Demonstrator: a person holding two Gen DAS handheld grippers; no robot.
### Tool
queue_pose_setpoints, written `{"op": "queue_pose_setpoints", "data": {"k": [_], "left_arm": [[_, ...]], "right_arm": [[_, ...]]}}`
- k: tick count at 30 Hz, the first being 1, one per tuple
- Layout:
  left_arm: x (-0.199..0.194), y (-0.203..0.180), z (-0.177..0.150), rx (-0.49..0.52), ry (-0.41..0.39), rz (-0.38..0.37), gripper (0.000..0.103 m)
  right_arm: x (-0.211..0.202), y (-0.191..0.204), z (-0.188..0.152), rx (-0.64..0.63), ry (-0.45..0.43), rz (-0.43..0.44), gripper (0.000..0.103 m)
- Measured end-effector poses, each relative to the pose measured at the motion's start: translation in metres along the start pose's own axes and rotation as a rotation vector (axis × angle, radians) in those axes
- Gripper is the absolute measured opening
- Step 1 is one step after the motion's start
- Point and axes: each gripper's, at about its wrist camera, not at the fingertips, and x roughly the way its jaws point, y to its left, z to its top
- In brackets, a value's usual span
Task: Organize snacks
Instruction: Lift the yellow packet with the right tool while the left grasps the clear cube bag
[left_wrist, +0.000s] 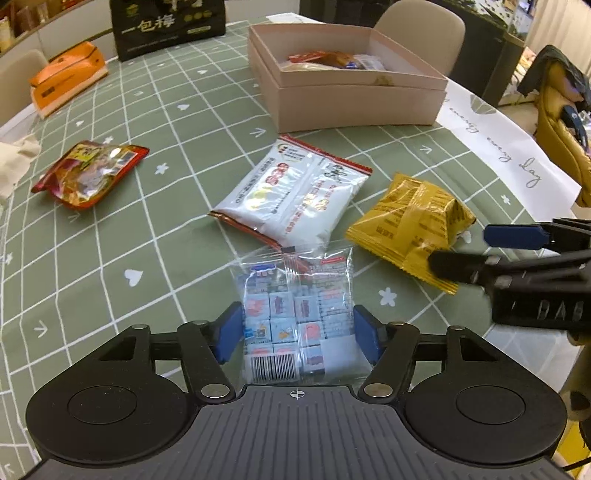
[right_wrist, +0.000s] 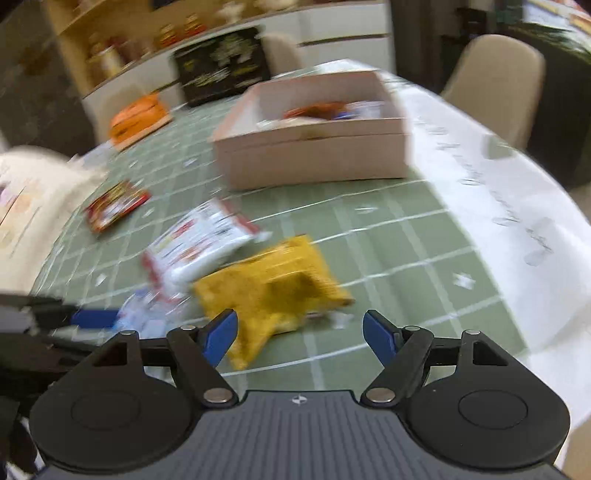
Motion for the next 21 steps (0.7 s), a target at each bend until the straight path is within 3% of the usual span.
{"op": "queue_pose_setpoints", "data": {"k": [3,8,10,16,21], "left_arm": [[-0.001,0.004,-0.001,-0.011,0.005,0.003,0.069],[-0.002,0.006,-0.002,-0.014,0.003,0.004,0.069],[-0.002,0.005,-0.002,-0.014,0.003,0.004,0.069],[-0.002,0.005,-0.002,-0.012,0.002,0.004,0.07],[-0.002,0.006,-0.002,-0.007,0.002,0.003,0.07]], "right_arm": [[0.008,0.012,0.001,-0.079,0.037,0.009,0.076],[0.01,0.004,0.006,-0.128,-0.003,-0.241,0.076],[0.006,-0.002,0.01,-0.13,-0.029,-0.286,0.076],[0.009,-0.011,0.025,0.033,0.006,-0.012,0.076],[0.051,0.01,0.04,0.023,0.042,-0.09,0.078]]}}
